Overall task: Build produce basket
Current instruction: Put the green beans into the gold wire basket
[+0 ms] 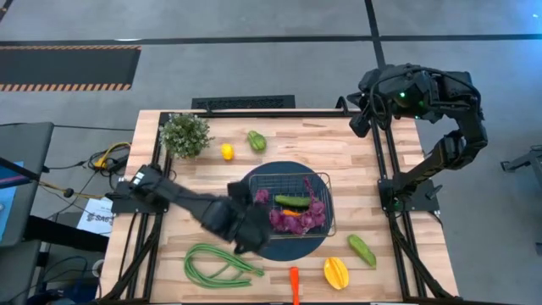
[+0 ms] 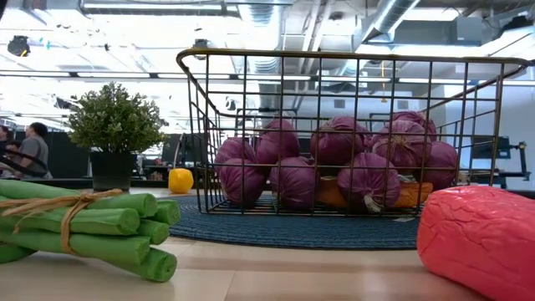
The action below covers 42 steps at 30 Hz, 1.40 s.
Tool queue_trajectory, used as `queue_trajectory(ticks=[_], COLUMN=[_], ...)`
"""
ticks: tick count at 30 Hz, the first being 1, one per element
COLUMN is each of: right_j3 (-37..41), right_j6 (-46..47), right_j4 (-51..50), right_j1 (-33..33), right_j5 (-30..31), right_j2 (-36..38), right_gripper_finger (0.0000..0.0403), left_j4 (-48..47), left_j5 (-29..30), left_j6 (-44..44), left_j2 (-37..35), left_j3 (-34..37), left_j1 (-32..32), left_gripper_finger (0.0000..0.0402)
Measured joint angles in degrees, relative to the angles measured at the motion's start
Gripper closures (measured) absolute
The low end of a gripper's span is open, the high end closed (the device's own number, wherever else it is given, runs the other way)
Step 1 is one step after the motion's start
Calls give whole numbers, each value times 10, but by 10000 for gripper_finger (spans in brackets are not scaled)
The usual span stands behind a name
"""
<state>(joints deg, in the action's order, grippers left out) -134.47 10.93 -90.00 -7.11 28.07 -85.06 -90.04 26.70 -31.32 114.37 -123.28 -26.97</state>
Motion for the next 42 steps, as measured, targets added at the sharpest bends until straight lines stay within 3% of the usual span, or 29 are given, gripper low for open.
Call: queue_trajectory(ticks=[5,11,15,20,24,29,42], right_j3=[0,0,0,0,0,0,0], right_j6=[2,12,20,28,54,75,117], right_j4=[0,0,0,0,0,0,0], right_j1=[0,0,3,14,25,40,44], right_j5=[-46,-81,-100,-103,-103,-103,-102], right_j2=[0,0,0,0,0,0,-4], right_gripper_finger=[380,380,377,371,369,369,367], left_j4=[3,4,113,314,352,328,352], left_j5=[-59,-156,-188,-265,-307,-310,-314], left_j6=[-40,-114,-112,-74,-37,43,92], left_j2=[-25,-86,-138,-206,-239,-246,-243], left_j3=[50,196,306,441,519,563,599], left_j1=[-31,-42,-49,-49,-50,-60,-58], left_gripper_finger=[205,205,205,205,205,205,205])
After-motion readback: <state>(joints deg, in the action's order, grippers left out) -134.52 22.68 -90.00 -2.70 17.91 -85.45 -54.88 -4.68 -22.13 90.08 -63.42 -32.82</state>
